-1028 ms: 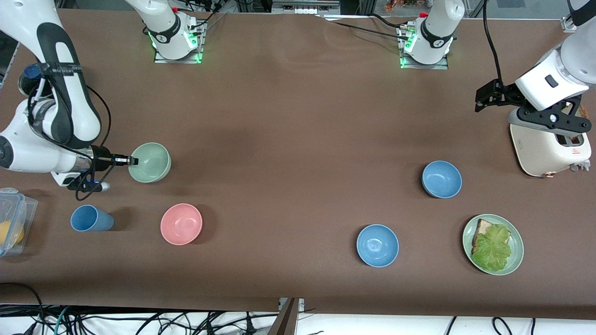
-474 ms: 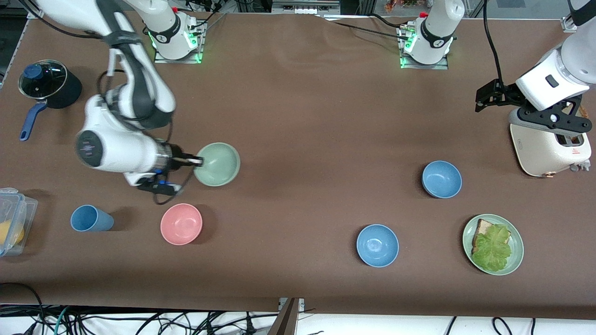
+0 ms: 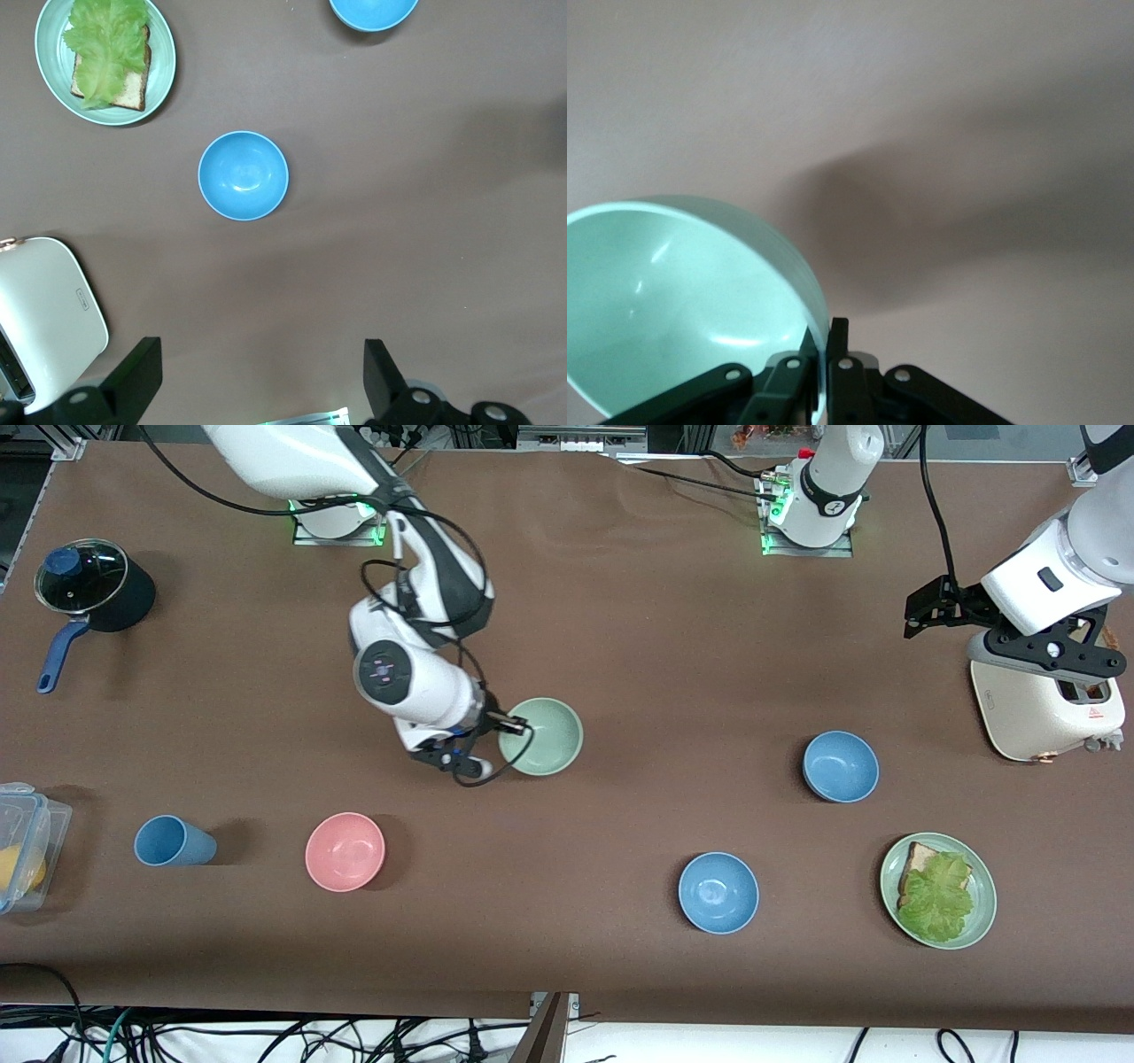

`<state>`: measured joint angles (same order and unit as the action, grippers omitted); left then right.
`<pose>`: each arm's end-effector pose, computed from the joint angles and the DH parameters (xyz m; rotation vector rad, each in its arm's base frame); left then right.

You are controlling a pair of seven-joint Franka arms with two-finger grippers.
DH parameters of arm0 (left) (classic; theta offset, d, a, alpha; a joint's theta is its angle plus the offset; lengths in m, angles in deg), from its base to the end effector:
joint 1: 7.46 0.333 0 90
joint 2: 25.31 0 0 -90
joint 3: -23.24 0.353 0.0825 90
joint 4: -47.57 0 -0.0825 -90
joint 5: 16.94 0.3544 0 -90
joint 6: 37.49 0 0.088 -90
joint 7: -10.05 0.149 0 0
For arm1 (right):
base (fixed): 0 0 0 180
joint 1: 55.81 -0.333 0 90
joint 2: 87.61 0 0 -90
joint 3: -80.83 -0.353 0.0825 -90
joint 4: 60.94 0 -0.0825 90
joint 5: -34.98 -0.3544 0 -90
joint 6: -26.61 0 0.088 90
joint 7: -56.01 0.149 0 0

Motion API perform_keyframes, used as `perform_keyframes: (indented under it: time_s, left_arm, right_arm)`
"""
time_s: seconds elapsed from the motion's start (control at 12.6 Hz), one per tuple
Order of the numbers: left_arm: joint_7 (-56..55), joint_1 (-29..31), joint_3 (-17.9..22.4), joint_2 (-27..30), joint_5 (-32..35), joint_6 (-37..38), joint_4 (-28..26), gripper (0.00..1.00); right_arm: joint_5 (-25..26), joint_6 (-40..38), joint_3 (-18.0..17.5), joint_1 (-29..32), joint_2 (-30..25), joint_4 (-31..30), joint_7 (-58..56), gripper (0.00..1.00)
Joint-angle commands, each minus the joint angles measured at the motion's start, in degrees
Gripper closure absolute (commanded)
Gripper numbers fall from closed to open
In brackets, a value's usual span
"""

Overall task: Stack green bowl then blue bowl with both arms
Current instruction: 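Slide the pale green bowl with the right gripper toward the table's middle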

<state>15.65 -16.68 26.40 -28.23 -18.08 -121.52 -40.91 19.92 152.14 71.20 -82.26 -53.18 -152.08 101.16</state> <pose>0.5215 -0.0593 0.5962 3.1023 -0.3178 -0.2008 0.5598 0.4098 0.2978 -2.8493 0.4907 0.2893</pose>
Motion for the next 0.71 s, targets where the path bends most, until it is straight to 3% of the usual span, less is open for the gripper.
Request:
perform_keyframes:
  time_s: [0.0,0.24,0.63]
  left_arm:
    - [-0.33,-0.09,-0.08,-0.16,0.53,1.33,1.29,0.00]
    - [-0.33,-0.09,-0.25,-0.08,0.44,1.33,1.29,0.00]
    - [-0.24,-0.09,-0.25,-0.08,0.44,1.33,1.47,0.00]
  right_arm:
    - [-0.59,0.85,0.41,-2.72,4.05,4.39,3.71,1.00]
    - [-0.59,6.47,0.41,-6.16,7.22,4.48,6.71,1.00]
    - [-0.59,7.01,0.23,-8.36,9.07,4.66,7.06,1.00]
